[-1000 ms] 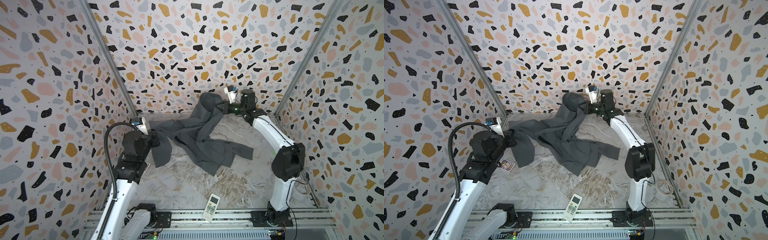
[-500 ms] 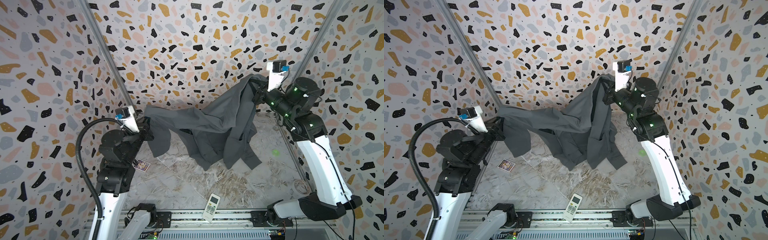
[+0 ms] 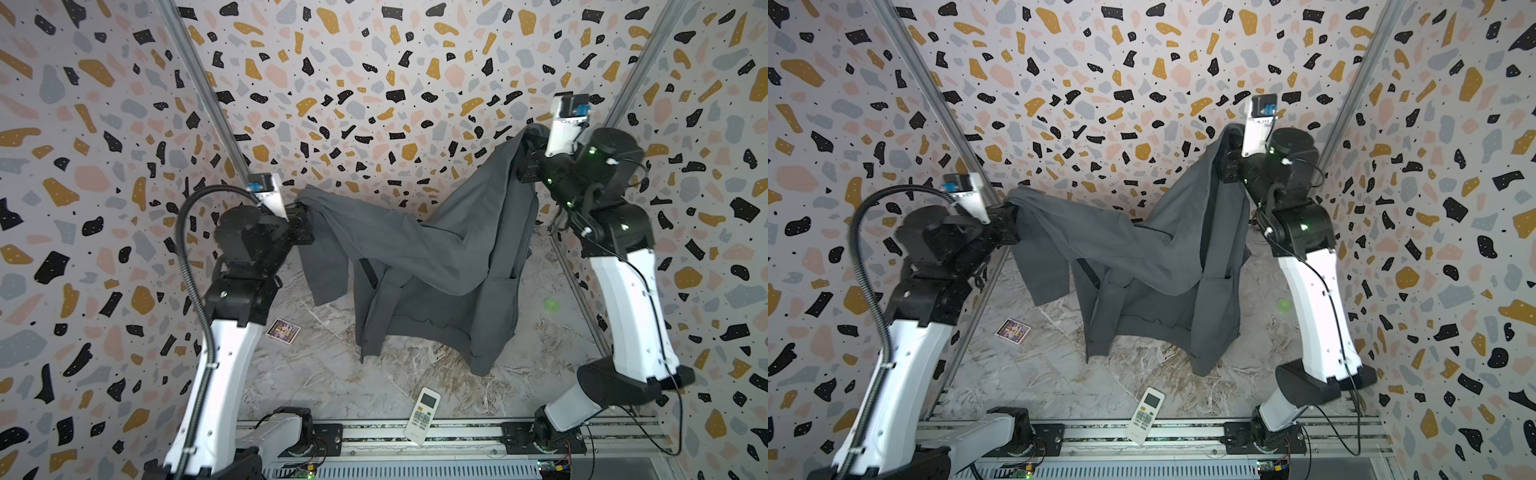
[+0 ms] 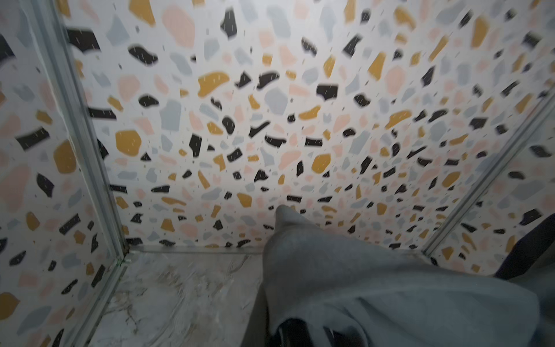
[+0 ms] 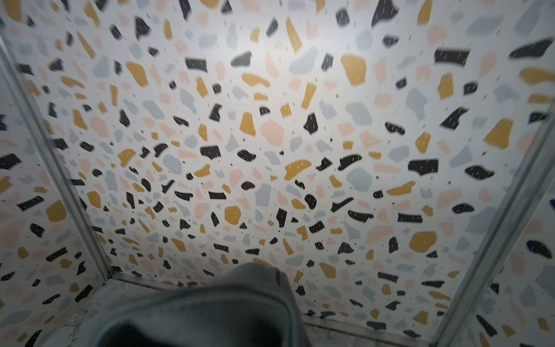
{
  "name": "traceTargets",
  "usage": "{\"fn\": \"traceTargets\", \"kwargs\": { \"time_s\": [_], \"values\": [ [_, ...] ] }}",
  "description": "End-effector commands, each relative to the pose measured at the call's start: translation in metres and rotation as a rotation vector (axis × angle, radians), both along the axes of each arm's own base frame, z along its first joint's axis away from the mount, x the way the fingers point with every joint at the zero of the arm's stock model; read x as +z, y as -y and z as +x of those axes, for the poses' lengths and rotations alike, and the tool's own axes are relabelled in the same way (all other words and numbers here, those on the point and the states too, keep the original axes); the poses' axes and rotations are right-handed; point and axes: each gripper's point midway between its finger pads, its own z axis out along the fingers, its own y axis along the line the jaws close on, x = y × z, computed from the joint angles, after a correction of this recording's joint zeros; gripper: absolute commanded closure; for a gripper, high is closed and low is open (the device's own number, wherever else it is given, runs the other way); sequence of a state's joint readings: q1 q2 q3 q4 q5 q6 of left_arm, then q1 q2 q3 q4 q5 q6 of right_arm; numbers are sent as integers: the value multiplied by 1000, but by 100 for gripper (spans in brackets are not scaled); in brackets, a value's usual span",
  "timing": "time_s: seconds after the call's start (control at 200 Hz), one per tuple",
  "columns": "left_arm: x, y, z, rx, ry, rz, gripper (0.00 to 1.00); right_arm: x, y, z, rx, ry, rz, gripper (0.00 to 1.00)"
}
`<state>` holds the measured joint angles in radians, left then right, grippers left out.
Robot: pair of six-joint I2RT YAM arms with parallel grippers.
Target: Zip up the jacket
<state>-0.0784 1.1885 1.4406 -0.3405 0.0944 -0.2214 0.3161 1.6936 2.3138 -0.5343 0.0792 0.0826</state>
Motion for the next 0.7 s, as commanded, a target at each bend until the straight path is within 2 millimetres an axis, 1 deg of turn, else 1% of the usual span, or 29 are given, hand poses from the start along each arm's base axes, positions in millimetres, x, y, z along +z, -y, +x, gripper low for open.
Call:
{"fn": "traceTargets", "kwargs": {
  "time_s": [0.0,0.03,0.045,0.06,0.1,0.135,0.175,0.195,0.21,0.225,0.245,0.275,0.305,0.315,0.33,0.385,0.401,0.411,0.416,0.436,0.471,0.476,0.491,0.496,0.556,0.616,0.681,0.686,0.696],
  "values": [
    [-122,-11,48,54,-283,87,100,-145,-6,93,-37,-336,-24,100],
    [-146,-15,61,81,-327,101,100,-173,-9,111,-39,-388,-30,99],
    [-157,-16,67,89,-348,106,100,-188,-12,119,-36,-419,-31,96],
    [-167,-17,73,91,-369,112,100,-196,-13,125,-37,-433,-28,92],
    [-194,-19,89,104,-425,131,100,-230,-17,144,-40,-500,-28,82],
    [-211,-19,101,108,-474,140,100,-251,-19,155,-36,-548,-19,73],
    [-230,-15,113,80,-533,148,100,-268,-22,161,-27,-593,-8,58],
    [-241,-14,118,74,-561,150,85,-274,-23,161,-21,-613,-5,50],
    [-247,-15,119,78,-582,153,69,-277,-24,161,-18,-623,-4,48],
    [-250,-15,122,81,-592,150,58,-280,-25,160,-13,-634,-5,47],
    [-253,-15,123,83,-605,148,51,-283,-24,158,-10,-646,-5,45],
    [-255,-14,124,78,-608,140,44,-286,-24,154,-7,-665,-7,42],
    [-251,-14,123,84,-587,127,36,-289,-23,148,-5,-681,-13,40],
    [-249,-13,122,86,-577,122,33,-285,-22,145,-2,-675,-14,39],
    [-246,-14,121,94,-560,114,28,-290,-21,141,-3,-692,-18,38],
    [-230,-16,113,113,-490,85,14,-283,-15,122,10,-687,-17,35],
    [-226,-17,109,120,-475,79,4,-282,-13,116,13,-687,-13,34],
    [-223,-17,107,122,-465,77,1,-280,-12,112,15,-684,-9,33],
    [-222,-18,106,125,-461,76,0,-275,-11,111,17,-673,-3,33],
    [-218,-18,101,129,-447,71,0,-280,-8,102,23,-683,7,31],
    [-210,-19,91,132,-426,64,0,-274,0,85,32,-670,40,30],
    [-209,-19,90,132,-423,63,0,-269,1,83,34,-660,47,30],
    [-205,-19,86,131,-415,60,0,-276,4,76,38,-674,60,30],
    [-205,-19,84,130,-413,58,0,-270,5,74,40,-660,68,30],
    [-196,-16,66,114,-387,27,0,-274,22,41,53,-658,142,30],
    [-190,-11,45,95,-356,-2,0,-286,39,9,56,-664,225,29],
    [-189,-4,22,79,-329,-40,0,-308,55,-26,44,-691,300,29],
    [-189,-4,21,78,-326,-43,0,-306,56,-28,43,-686,305,29],
    [-190,-2,17,73,-323,-48,0,-313,58,-34,35,-700,313,29]
  ]
}}
